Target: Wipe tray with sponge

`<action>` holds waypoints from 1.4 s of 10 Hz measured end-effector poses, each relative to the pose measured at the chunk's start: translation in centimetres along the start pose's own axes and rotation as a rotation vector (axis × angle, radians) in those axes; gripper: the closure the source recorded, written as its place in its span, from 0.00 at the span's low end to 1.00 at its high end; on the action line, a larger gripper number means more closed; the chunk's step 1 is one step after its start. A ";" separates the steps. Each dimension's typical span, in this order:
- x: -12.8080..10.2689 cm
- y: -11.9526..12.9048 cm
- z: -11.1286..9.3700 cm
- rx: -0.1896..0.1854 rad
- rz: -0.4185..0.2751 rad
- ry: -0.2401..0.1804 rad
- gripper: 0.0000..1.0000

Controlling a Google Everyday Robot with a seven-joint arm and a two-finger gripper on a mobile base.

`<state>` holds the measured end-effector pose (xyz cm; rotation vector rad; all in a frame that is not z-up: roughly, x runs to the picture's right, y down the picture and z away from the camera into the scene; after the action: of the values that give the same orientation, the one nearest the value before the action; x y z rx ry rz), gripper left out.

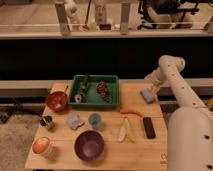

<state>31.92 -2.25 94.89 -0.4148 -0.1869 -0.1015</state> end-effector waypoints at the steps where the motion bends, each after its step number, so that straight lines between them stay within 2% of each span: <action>1: 0.1 0.0 0.1 -0.002 0.004 -0.002 0.20; 14: 0.7 0.6 3.0 -0.040 0.029 -0.028 0.20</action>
<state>32.19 -0.54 97.51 -0.4592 -0.2064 -0.0710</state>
